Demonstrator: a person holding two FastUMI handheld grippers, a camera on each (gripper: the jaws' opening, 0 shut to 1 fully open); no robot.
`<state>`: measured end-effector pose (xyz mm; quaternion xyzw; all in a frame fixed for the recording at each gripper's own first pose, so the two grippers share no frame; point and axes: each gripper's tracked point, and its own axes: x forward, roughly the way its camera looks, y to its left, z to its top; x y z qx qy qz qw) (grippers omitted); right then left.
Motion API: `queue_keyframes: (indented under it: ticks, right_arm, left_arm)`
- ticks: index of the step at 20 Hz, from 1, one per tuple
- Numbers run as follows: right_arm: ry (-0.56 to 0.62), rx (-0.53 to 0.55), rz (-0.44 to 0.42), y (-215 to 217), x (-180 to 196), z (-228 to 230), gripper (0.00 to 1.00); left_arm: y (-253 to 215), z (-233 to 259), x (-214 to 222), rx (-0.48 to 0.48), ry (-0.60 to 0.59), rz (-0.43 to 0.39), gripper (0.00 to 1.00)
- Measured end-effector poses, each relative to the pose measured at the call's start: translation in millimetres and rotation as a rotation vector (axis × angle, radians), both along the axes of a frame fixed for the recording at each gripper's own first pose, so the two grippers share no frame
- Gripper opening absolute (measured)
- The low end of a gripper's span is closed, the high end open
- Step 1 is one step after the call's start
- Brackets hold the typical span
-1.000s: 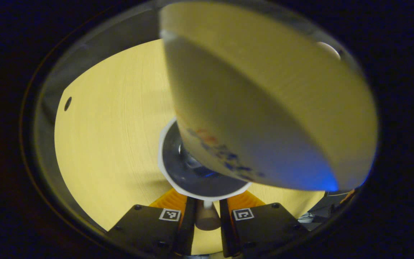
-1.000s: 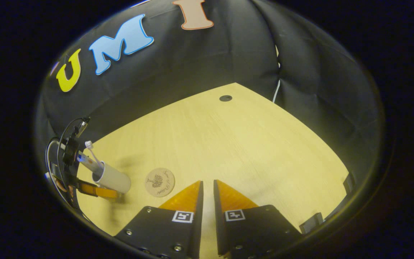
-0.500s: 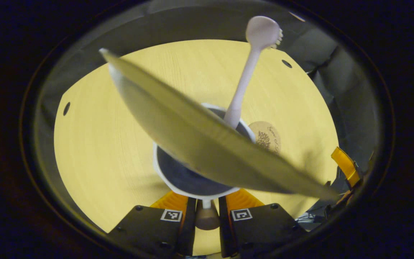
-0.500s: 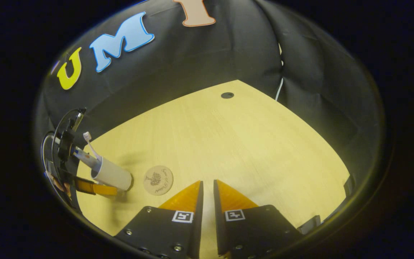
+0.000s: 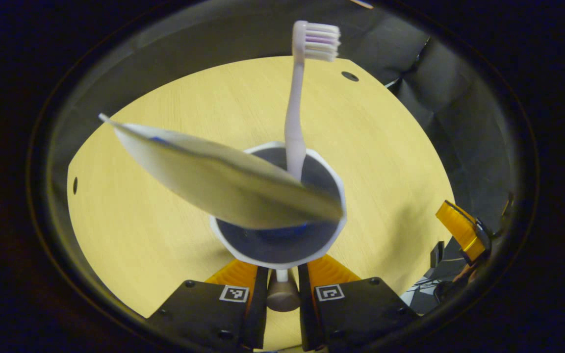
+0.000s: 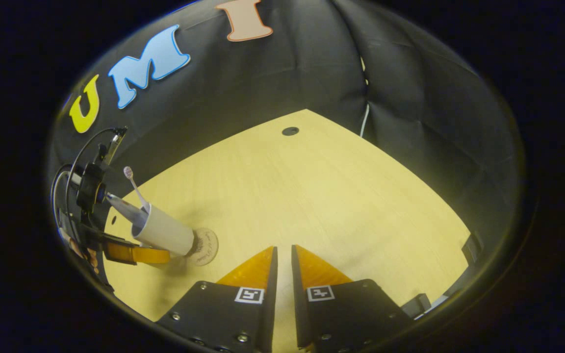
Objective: Put the toothbrush and toothpaste on the desktop into the cup, then pick up the cup and place it on the coaster on the desktop.
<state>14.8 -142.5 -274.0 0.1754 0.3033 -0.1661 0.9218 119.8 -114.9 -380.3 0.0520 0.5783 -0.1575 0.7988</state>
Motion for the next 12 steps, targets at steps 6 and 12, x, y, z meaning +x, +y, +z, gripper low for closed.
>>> queue_keyframes:
  ticks: [6,12]
  right_arm:
    - [0.001,0.032,-0.058,1,-1,-1,0.18]
    - [0.002,0.035,-0.056,1,-2,-2,0.18]
  left_arm:
    - [-7,3,3,0.053,-0.026,-0.055,0.34]
    - [-8,20,13,0.067,-0.077,-0.062,0.35]
